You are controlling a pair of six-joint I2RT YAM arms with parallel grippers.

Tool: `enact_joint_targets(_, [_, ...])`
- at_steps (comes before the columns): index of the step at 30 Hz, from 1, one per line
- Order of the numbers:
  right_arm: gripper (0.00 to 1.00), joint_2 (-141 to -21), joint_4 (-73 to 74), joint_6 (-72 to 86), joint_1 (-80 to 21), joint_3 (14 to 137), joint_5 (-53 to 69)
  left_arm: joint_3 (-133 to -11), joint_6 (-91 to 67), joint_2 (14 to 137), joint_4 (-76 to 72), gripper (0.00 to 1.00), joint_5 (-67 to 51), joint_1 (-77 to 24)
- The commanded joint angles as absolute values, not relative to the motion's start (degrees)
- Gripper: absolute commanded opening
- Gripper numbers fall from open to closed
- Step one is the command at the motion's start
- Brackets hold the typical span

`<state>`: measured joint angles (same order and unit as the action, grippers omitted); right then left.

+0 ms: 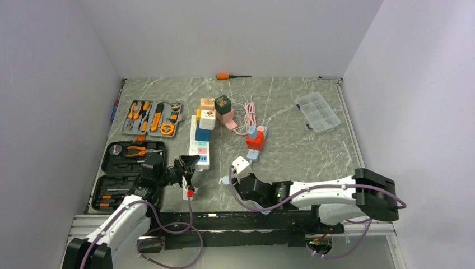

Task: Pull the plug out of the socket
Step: Place the plug at the corner of the board, then remove the plug from the socket.

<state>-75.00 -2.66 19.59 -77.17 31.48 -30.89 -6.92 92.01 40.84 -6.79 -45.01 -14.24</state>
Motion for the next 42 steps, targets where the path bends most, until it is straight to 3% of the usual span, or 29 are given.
enact_joint_targets(1, [0.45, -69.1, 6.0, 28.7, -77.7, 31.9, -27.1, -7.4, 84.6, 44.6, 4.0, 0.13, -39.9, -13.8])
enact_joint_targets(6, [0.6, -67.2, 9.4, 30.3, -77.7, 33.1, -24.5, -8.3, 92.5, 45.7, 11.7, 0.23, -41.5, -14.0])
enact_joint_targets(10, [0.65, -65.6, 12.5, 30.2, -77.3, 34.4, -26.1, -8.9, 98.3, 46.2, 17.0, 0.33, -40.9, -14.4])
enact_joint_targets(17, [0.66, -59.9, 14.3, 31.8, -67.0, 36.0, -23.7, -9.3, 101.3, 45.5, 20.8, 0.44, -40.2, -14.6])
enact_joint_targets(19, [0.66, -58.8, 13.5, 32.3, -63.2, 36.6, -21.7, -9.8, 104.4, 45.4, 23.5, 0.6, -40.0, -14.6])
enact_joint_targets(22, [0.66, -58.8, 12.4, 32.0, -61.0, 37.8, -21.4, -10.7, 106.7, 45.2, 27.2, 0.74, -39.0, -14.6])
enact_joint_targets(24, [0.66, -59.9, 13.0, 31.9, -60.3, 39.1, -21.9, -11.7, 103.9, 44.9, 29.0, 0.96, -38.6, -14.7])
enact_joint_targets(25, [0.66, -60.7, 13.4, 31.8, -60.0, 39.6, -22.0, -12.4, 102.7, 44.7, 29.9, 0.99, -38.6, -14.7])
enact_joint_targets(32, [0.66, -64.2, 15.1, 32.6, -56.1, 41.3, -21.1, -17.0, 87.7, 41.9, 32.8, 0.99, -39.2, -14.7])
enact_joint_targets(42, [0.66, -62.9, 15.8, 33.8, -49.8, 42.0, -21.4, -29.1, 53.5, 48.8, 34.9, 0.98, -39.3, -14.9])
